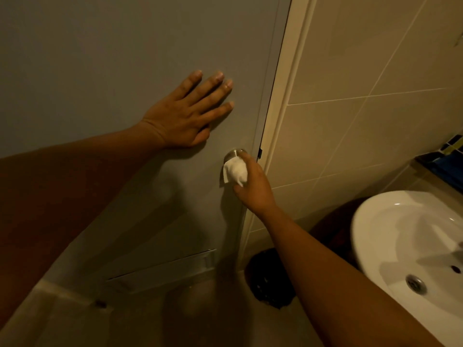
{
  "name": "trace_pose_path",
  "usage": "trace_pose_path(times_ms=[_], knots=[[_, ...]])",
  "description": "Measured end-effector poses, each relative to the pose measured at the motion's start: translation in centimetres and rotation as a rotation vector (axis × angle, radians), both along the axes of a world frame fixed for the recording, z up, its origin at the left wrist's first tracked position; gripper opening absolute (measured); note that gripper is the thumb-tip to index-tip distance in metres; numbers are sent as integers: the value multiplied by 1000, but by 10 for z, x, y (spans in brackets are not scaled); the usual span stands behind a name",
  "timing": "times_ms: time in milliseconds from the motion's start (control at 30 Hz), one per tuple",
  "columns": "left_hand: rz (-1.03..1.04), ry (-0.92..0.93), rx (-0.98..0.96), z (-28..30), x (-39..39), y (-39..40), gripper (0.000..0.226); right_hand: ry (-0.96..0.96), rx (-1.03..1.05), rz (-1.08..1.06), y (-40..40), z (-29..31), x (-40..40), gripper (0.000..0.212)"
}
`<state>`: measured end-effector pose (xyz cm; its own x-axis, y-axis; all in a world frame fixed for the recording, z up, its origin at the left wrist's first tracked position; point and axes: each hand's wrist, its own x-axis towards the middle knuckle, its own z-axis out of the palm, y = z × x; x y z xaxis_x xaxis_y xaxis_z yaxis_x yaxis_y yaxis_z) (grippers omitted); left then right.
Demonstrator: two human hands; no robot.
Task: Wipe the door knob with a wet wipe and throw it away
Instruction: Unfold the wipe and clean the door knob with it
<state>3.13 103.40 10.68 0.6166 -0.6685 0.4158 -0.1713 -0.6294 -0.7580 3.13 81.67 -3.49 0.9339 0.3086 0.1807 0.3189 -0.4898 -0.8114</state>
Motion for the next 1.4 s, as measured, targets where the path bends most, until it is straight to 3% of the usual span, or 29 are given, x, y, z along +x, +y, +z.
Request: trace_pose_path(times_ms=[100, 233, 367, 500, 600, 833, 900, 1033, 1133, 1200, 1300, 1400], knots=[[25, 45, -32, 2, -4, -2, 65, 44, 18, 87, -17, 3, -2, 91], [72, 107, -149, 3, -11, -12, 62, 82, 73, 102, -39, 8, 4, 62], [66, 201, -433, -30, -25, -38, 49, -35, -16, 75, -57, 12, 19, 41], [103, 406, -781, -75, -38, -68, 40, -233, -169, 131, -62, 10, 26, 43], [177, 553, -1045, -98, -45, -85, 38, -294, -150, 195, -60, 10, 29, 43], [255, 616, -1639, -117, -53, -116, 42, -263, -27, 308, -52, 16, 38, 40], [250, 584, -1638, -113, -53, -121, 40, -155, 53, 265, -51, 12, 36, 42], [318, 531, -1439, -96, -46, -125, 37, 167, 245, 168, -48, -2, 26, 34], [375, 534, -1431, -92, -44, -127, 43, 218, 285, 170, -46, -4, 26, 33], [399, 529, -1524, -99, -47, -127, 41, 102, 224, 220, -48, 5, 31, 40], [438, 513, -1702, -118, -49, -130, 27, -264, -88, 356, -49, 21, 45, 43], [402, 526, -1911, -128, -49, -135, 21, -359, -278, 433, -47, 30, 52, 45]])
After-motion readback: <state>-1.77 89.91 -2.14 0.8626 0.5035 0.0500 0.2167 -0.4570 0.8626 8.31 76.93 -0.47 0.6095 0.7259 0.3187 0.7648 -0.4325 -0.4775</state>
